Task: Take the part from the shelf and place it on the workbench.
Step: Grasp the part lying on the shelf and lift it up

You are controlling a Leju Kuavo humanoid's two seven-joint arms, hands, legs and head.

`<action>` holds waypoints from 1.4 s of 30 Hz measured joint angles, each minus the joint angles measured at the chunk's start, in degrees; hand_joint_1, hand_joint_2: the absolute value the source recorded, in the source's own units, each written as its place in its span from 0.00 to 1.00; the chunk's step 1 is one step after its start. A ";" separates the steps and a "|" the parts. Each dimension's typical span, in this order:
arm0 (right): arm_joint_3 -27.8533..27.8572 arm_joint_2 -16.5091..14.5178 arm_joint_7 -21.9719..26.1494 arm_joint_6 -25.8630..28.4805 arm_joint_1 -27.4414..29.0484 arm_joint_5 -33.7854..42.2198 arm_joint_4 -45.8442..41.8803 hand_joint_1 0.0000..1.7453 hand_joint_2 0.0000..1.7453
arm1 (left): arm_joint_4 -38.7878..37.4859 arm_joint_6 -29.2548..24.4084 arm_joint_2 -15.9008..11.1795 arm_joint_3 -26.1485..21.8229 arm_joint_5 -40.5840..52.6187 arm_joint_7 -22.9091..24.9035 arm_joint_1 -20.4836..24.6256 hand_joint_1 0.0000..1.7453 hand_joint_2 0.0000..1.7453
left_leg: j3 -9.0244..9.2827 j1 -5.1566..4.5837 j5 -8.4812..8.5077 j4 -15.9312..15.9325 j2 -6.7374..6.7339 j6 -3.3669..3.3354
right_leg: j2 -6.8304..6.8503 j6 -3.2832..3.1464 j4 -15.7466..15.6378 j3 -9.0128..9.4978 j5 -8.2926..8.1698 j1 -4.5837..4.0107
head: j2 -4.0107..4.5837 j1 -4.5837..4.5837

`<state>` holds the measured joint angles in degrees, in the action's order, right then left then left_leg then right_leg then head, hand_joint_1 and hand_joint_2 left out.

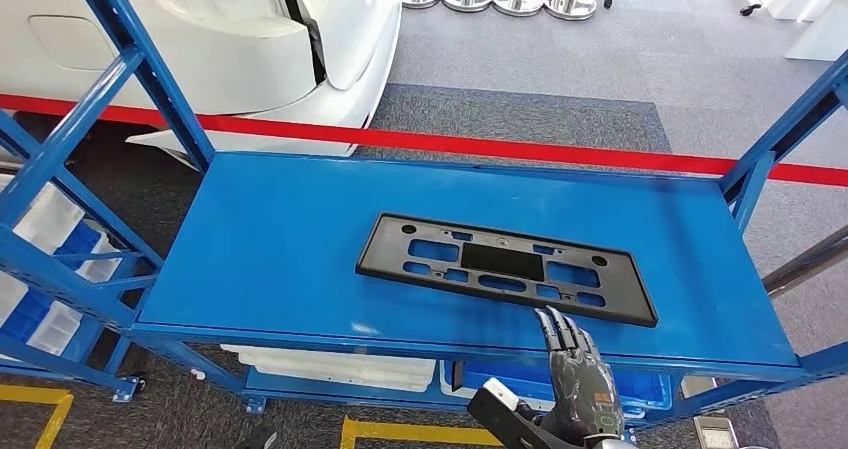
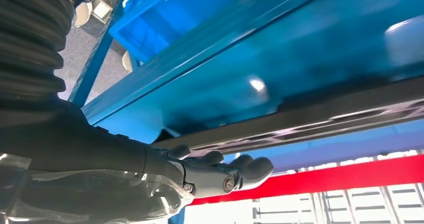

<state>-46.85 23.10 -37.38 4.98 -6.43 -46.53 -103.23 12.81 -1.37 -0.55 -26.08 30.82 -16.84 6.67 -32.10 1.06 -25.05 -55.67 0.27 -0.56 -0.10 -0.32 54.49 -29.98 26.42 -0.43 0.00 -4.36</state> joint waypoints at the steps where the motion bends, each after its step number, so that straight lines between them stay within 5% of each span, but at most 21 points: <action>1: 0.07 0.22 0.00 0.00 0.09 -0.01 -0.16 0.00 1.00 | 0.00 0.00 0.00 0.00 0.00 0.02 0.00 0.00 0.00 | 0.04 -0.03 0.06 0.13 -0.02 0.36 | 0.00 -0.12 -0.19 -0.04 -0.11 -0.08 | 0.00 -0.01; 4: 0.20 0.70 -0.03 0.03 0.33 -0.05 -0.66 0.00 1.00 | 0.00 -0.01 -0.02 0.00 -0.02 0.04 0.01 0.00 0.00 | -0.40 0.03 -1.15 -1.12 -0.10 1.21 | 0.10 -1.01 -1.17 0.25 -0.89 0.27 | 0.00 -0.11; 7: 0.31 0.98 -0.99 0.79 0.73 -0.98 -0.95 0.00 1.00 | -0.01 0.00 -0.44 0.00 -0.21 0.20 -0.06 0.00 0.00 | -4.73 0.07 -6.89 -11.21 -0.13 1.61 | 0.19 -1.46 -1.58 0.33 -1.24 0.35 | 0.00 -0.23; 9: 0.71 1.37 -1.98 2.00 1.51 -2.35 -1.04 0.00 1.00 | -0.03 0.03 -0.83 0.00 -0.50 0.38 -0.22 0.00 0.00 | -6.74 0.08 -8.29 -16.08 -0.14 1.76 | 0.19 -1.51 -1.47 0.31 -1.20 0.30 | 0.00 -0.22; 10: 1.08 1.63 -2.25 2.58 1.96 -3.08 -1.18 0.00 1.00 | -0.05 0.07 -0.92 0.00 -0.66 0.46 -0.27 0.00 0.00 | -6.20 0.09 -7.26 -15.21 -0.14 1.76 | 0.17 -1.48 -1.38 0.33 -1.14 0.30 | 0.00 -0.23; 12: 2.05 2.15 -2.50 3.36 2.75 -4.47 -1.67 0.00 1.00 | -0.07 0.14 -0.98 0.00 -0.93 0.65 -0.28 0.00 0.00 | -2.54 0.11 -3.40 -8.09 -0.16 1.57 | 0.09 -1.25 -1.11 0.41 -0.93 0.31 | 0.00 -0.24; 14: 3.05 2.73 -2.56 3.53 3.22 -5.46 -2.28 0.00 1.00 | -0.07 0.22 -0.98 0.00 -1.05 0.82 -0.14 0.00 0.00 | 0.70 0.05 -1.25 -1.46 -0.12 1.15 | -0.02 -0.74 -0.53 0.24 -0.59 0.11 | 0.00 -0.19; 19: 4.76 3.52 -2.56 2.95 3.47 -7.05 -3.90 0.00 1.00 | -0.07 0.96 -0.96 0.00 -1.08 0.91 -0.11 0.00 0.00 | 1.24 0.00 -0.88 0.40 -0.09 -0.40 | -0.05 0.81 1.19 -0.82 0.67 0.23 | 0.00 -0.07; 22: 5.76 3.75 -2.56 2.62 3.53 -7.53 -4.54 0.00 1.00 | -0.07 1.11 -0.54 0.00 -1.08 0.96 -0.02 0.00 0.00 | 1.06 0.15 -0.66 0.52 -0.11 -0.95 | -0.02 1.73 11.50 -5.70 5.88 0.48 | 0.00 0.04; 24: 6.39 3.81 -2.56 2.48 3.91 -7.61 -4.71 0.00 1.00 | -0.07 1.10 -0.16 0.00 -1.08 0.97 -0.08 0.00 0.00 | 0.96 0.13 -0.65 0.50 -0.11 -0.99 | -0.01 1.95 17.49 -8.68 7.55 0.62 | 0.00 0.03; 26: 7.28 3.92 -2.56 2.41 4.41 -7.61 -4.91 0.00 1.00 | -0.07 1.13 -0.01 0.00 -1.08 0.97 -0.12 0.00 0.00 | 1.07 0.12 -0.66 0.49 -0.05 -0.97 | -0.01 1.75 14.81 -7.56 5.01 0.66 | 0.00 0.03; 28: 8.54 4.01 -2.56 2.44 4.81 -7.52 -5.13 0.00 1.00 | -0.07 1.19 0.00 0.00 -1.08 0.97 -0.07 0.00 0.00 | 1.25 0.01 -0.73 0.45 0.03 -0.78 | -0.01 1.17 6.13 -3.38 1.13 0.57 | 0.00 0.03; 30: 10.01 4.04 -2.56 2.54 5.42 -7.46 -5.23 0.00 1.00 | -0.07 1.38 0.00 0.01 -1.09 0.97 -0.03 0.00 0.00 | 1.23 -0.13 -0.77 0.46 0.11 -0.23 | -0.01 0.59 0.55 -0.79 -0.40 0.39 | 0.00 0.00; 34: 12.73 3.75 -2.56 2.38 7.20 -7.28 -5.25 0.00 1.00 | -0.06 1.92 0.00 0.02 -1.21 0.97 -0.04 0.00 0.00 | 1.07 -0.14 -1.46 -0.05 0.09 1.14 | 0.05 -0.64 -0.89 -0.14 -0.81 0.53 | 0.00 -0.11; 39: 14.61 3.16 -2.56 1.67 7.92 -6.46 -5.02 0.00 1.00 | -0.07 2.09 -0.73 0.06 -1.36 0.97 -0.22 0.00 0.00 | -5.93 -0.14 -8.85 -15.66 0.00 1.80 | 0.19 -1.36 -1.36 0.31 -1.17 0.59 | 0.00 -0.29; 40: 14.80 3.05 -2.56 1.61 8.02 -6.34 -4.91 0.00 1.00 | -0.07 2.09 -0.87 0.09 -1.36 0.97 -0.28 0.00 0.00 | -6.25 -0.15 -8.34 -16.18 -0.01 1.81 | 0.16 -1.39 -1.32 0.34 -1.13 0.54 | 0.00 -0.29; 42: 15.29 2.82 -2.56 1.52 8.10 -5.92 -4.71 0.00 1.00 | -0.07 2.08 -0.98 0.18 -1.36 0.97 -0.27 0.00 0.00 | -3.77 -0.16 -4.54 -10.69 -0.01 1.59 | 0.07 -1.30 -1.17 0.43 -1.01 0.50 | 0.00 -0.29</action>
<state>-31.56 25.92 -39.93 6.51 1.67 -52.45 -107.94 12.74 0.71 -1.52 -25.90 29.46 -15.87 6.39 -35.87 0.90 -29.59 -66.36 0.26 1.03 -0.02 -1.62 53.32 -29.55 25.41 0.07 0.00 -4.65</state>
